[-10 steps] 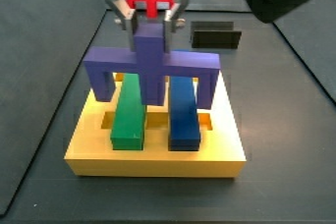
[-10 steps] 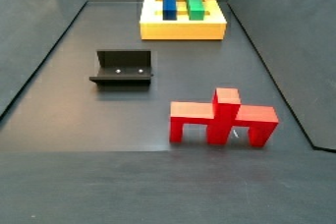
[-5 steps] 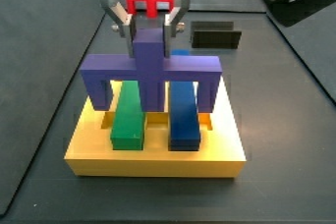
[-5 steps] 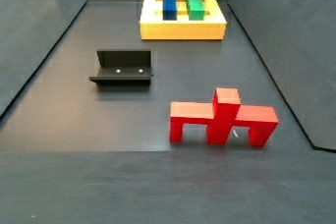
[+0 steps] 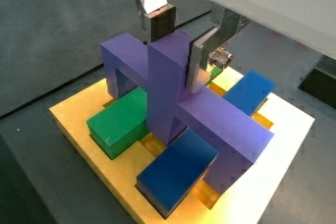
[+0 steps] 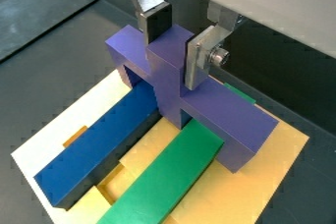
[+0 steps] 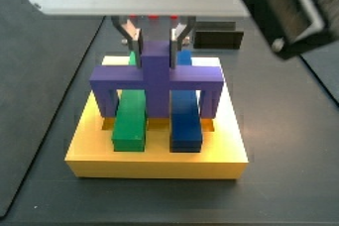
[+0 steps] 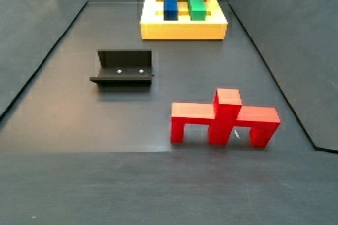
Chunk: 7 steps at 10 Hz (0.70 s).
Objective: Pick up the purple object. Move up. Move to above the board. Insert the purple object.
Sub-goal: Insert the purple object.
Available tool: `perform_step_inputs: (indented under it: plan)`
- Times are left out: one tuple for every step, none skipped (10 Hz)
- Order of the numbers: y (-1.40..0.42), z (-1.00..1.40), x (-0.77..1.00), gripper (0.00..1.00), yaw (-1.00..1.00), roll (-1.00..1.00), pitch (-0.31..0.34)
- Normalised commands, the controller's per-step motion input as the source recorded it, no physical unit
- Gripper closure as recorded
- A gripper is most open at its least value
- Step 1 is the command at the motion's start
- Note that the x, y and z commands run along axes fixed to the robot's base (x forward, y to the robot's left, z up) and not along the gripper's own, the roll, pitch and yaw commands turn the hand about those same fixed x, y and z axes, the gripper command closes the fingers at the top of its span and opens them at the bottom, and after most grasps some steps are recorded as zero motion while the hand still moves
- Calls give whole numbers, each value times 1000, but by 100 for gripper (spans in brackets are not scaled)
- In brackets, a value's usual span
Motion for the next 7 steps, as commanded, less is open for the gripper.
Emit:
perform_step_inputs:
  plan:
    - [-157, -220, 0, 100, 17, 169, 0]
    - [-186, -177, 109, 100, 20, 150, 0]
    - [-71, -243, 129, 100, 6, 166, 13]
    - [-69, -249, 169, 100, 20, 189, 33]
    - [-23, -320, 171, 100, 0, 223, 66]
    - [-91, -283, 117, 100, 0, 250, 87]
    - [-246, -194, 43, 100, 6, 239, 74]
